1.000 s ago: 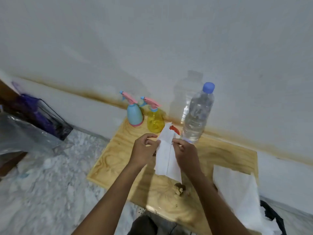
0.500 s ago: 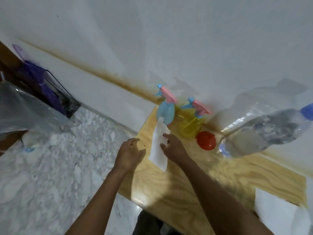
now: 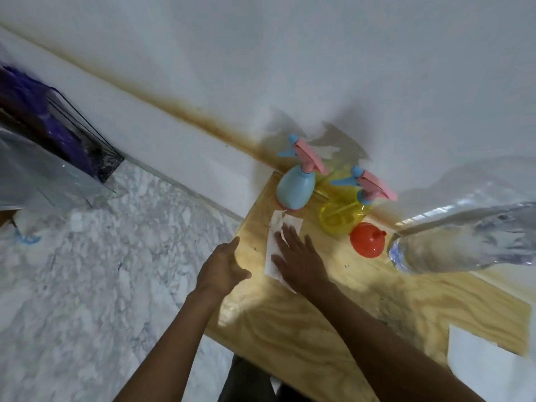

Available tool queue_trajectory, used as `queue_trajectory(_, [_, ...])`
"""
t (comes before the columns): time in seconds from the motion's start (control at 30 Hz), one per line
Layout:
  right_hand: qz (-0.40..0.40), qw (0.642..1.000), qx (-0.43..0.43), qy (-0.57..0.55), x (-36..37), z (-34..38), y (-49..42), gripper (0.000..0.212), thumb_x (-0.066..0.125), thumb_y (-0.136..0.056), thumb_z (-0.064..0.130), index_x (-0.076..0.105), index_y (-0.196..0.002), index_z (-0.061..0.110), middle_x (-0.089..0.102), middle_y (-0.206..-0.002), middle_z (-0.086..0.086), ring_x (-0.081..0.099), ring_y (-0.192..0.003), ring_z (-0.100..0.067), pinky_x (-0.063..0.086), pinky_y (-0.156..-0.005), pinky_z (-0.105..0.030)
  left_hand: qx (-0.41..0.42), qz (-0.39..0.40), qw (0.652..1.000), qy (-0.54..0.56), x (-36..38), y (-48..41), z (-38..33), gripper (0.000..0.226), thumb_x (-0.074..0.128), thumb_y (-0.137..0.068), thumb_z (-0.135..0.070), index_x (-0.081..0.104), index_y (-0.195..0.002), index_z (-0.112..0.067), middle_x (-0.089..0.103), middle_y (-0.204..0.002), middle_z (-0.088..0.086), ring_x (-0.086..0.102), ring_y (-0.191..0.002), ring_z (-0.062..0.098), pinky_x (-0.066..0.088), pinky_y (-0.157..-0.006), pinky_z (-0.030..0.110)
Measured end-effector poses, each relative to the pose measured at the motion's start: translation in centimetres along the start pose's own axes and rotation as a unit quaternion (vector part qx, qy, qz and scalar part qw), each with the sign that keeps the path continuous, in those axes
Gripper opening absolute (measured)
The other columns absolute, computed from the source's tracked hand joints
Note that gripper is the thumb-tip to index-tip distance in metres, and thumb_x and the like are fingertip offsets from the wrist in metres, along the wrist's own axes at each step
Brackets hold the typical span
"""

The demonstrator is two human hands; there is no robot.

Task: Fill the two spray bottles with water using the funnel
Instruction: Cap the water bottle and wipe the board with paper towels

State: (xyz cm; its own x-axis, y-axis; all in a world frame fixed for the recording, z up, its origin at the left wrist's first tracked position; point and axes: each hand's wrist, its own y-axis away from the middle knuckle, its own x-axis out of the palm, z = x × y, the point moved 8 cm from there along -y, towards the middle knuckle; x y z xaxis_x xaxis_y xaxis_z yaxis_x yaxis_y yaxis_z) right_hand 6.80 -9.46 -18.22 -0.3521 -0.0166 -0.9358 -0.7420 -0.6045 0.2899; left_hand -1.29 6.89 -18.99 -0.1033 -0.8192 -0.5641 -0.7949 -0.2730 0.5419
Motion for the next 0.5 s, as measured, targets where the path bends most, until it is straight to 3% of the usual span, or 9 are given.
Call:
queue_trajectory(0.17, [0.01,1.0,-0.004,0.0,0.6,0.9,-2.0,0.06,0.034,-0.095,0.039,0.044,-0.145,0.006,0.043,-0.152,-0.016,0.044,-0.139,-0.033,0.043,-0.104,-0.057,0.001,-0.01,1.0,-0.002,0.2,-0.1,0.1,0.092,0.085,-0.075,-0.029,0.034,-0.152,-0.028,0.045,-0.146,-0.001,0.049,-0.128,0.015,0.039,-0.093,0.021])
queue_trajectory(0.27, [0.014,1.0,-0.024,0.009,0.1,1.6,-3.5,0.06,0.038,-0.103,0.037,0.024,-0.154,0.009,0.02,-0.163,-0.012,0.019,-0.151,-0.029,0.022,-0.119,-0.056,0.0,-0.014,1.0,-0.003,0.3,-0.2,0.2,0.093,0.085,-0.074,-0.03,0.034,-0.152,-0.029,0.046,-0.145,-0.002,0.05,-0.126,0.014,0.039,-0.091,0.02])
queue_trajectory(0.3, [0.006,1.0,-0.019,0.007,-0.2,1.6,-3.9,0.06,0.04,-0.102,0.038,0.025,-0.154,0.012,0.02,-0.163,-0.01,0.018,-0.152,-0.027,0.017,-0.121,-0.055,-0.001,-0.014,1.0,-0.001,0.2,-0.2,0.2,0.093,0.085,-0.074,-0.03,0.035,-0.151,-0.029,0.046,-0.145,-0.002,0.05,-0.125,0.013,0.039,-0.09,0.02])
queue_trajectory(0.4, [-0.073,0.997,0.018,-0.003,-2.2,1.3,-3.8,0.055,0.061,-0.09,0.045,0.052,-0.138,0.018,0.05,-0.147,-0.007,0.046,-0.136,-0.028,0.028,-0.116,-0.05,0.0,-0.015,1.0,0.006,0.2,-0.1,0.2,0.091,0.085,-0.075,-0.029,0.035,-0.151,-0.029,0.045,-0.145,-0.002,0.05,-0.126,0.014,0.039,-0.09,0.02])
queue_trajectory(0.5, [-0.129,0.992,0.009,-0.011,-3.2,1.4,-3.5,0.064,0.074,-0.076,0.041,0.055,-0.131,0.016,0.054,-0.141,-0.01,0.052,-0.129,-0.031,0.04,-0.109,-0.049,0.0,-0.015,1.0,0.002,0.1,0.0,0.0,0.091,0.084,-0.076,-0.029,0.035,-0.151,-0.03,0.045,-0.146,-0.003,0.05,-0.126,0.014,0.039,-0.09,0.021])
